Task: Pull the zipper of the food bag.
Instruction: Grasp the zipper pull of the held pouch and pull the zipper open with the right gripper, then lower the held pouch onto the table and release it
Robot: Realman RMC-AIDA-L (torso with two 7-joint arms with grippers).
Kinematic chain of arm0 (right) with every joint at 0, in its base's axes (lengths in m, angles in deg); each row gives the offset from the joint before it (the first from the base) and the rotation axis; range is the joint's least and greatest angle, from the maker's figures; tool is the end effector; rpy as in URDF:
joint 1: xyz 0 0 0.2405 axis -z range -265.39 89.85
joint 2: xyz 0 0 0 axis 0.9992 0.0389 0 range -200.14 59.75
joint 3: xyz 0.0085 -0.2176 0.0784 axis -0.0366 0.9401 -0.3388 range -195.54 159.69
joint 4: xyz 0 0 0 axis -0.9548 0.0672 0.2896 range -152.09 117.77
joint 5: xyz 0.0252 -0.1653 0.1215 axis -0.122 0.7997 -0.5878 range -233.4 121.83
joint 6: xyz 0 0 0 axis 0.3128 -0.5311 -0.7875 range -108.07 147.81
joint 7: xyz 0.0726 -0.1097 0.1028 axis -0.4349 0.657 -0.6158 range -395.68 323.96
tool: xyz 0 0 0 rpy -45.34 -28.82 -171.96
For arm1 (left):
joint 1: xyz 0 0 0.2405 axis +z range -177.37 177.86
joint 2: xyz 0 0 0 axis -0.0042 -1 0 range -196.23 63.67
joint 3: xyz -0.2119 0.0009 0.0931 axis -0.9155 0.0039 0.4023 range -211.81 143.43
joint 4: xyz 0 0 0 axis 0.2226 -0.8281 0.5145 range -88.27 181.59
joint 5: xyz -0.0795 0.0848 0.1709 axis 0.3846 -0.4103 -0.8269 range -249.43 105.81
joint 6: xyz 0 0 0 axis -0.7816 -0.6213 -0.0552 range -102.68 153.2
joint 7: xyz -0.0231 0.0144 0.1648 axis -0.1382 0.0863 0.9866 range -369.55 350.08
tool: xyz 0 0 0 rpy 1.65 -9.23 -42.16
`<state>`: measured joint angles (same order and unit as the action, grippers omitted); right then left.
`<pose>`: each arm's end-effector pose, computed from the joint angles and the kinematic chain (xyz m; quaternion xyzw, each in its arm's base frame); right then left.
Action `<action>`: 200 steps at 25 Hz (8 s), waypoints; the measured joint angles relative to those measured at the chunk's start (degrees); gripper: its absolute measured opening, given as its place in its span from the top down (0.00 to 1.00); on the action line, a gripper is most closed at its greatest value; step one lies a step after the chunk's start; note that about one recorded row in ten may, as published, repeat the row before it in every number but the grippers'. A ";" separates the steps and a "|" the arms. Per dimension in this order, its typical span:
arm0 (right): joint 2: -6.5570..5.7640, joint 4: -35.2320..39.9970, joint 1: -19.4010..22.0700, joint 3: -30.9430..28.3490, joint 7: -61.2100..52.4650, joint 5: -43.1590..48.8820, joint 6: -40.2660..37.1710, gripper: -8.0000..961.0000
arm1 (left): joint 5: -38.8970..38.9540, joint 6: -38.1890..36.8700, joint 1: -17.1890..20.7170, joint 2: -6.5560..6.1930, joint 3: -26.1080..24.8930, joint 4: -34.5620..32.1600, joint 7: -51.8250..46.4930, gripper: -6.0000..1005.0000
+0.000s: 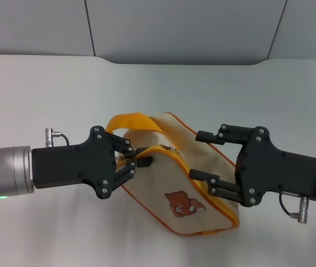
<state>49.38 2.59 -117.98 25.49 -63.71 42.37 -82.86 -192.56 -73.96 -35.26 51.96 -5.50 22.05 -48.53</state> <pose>0.1926 0.2760 -0.0304 -0.8937 -0.1216 0.3957 0.1728 -0.2100 0.3015 -0.0243 -0.9444 0.0763 -0.2935 0.1269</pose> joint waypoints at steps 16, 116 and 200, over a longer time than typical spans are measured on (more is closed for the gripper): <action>0.22 -2.83 -3.13 -0.57 4.34 -0.08 4.03 0.67 | 0.00 -0.30 0.00 0.24 0.40 0.06 0.22 0.91; 0.28 -3.31 0.10 7.01 11.53 0.21 15.17 0.57 | 4.22 3.24 4.02 0.32 -1.62 2.29 0.30 0.89; -1.20 2.32 2.94 -6.56 -26.76 -2.56 6.75 0.33 | 18.70 10.93 13.60 0.22 -9.42 17.97 -5.81 0.74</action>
<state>48.17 4.91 -115.04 18.93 -90.47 39.81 -76.11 -173.86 -63.02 -21.66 52.18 -14.92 40.02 -54.34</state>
